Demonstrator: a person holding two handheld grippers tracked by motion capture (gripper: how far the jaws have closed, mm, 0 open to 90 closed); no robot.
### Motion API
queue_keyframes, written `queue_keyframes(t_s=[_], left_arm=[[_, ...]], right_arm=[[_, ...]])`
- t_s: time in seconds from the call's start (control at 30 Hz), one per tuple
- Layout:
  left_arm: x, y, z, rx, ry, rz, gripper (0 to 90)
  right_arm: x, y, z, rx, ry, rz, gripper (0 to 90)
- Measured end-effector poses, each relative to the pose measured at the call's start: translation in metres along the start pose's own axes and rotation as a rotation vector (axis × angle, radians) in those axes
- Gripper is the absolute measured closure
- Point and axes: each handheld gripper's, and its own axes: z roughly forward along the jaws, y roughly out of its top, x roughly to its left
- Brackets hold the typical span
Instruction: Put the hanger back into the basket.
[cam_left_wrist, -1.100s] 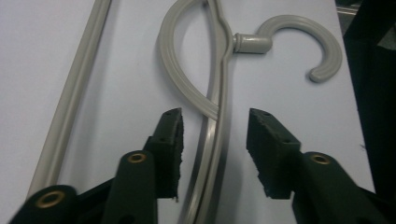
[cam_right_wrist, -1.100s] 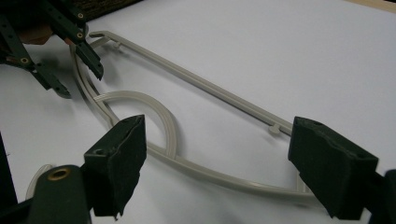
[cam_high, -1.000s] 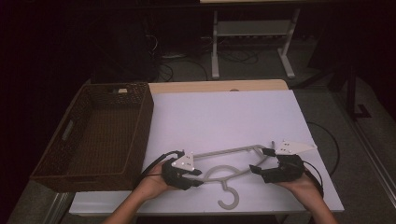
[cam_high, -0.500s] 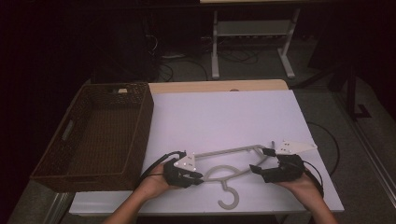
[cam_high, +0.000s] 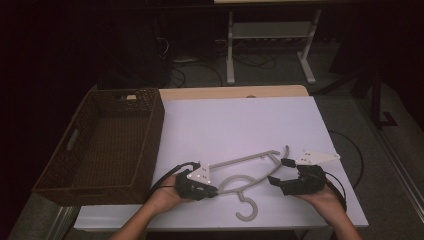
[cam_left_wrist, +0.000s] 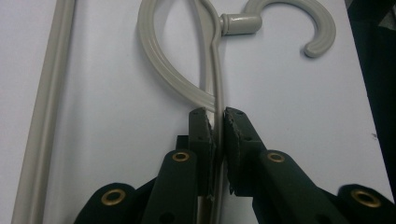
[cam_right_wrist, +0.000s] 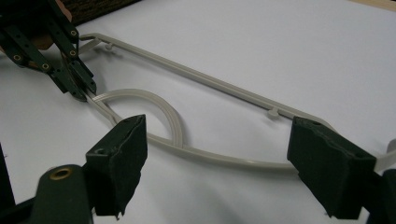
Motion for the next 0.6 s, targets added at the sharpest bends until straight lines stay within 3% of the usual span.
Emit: queue_keyframes(t_s=[0.23,0.6], left_arm=[[0.001,0.003,-0.005,-0.004,-0.008,-0.041,82.3],[0.001,0.013,-0.023,-0.095,0.036,-0.055,82.3]], right_arm=[[-0.002,0.0,-0.003,-0.015,-0.006,0.012,19.6],[-0.002,0.002,-0.006,-0.036,-0.02,0.018,19.7]])
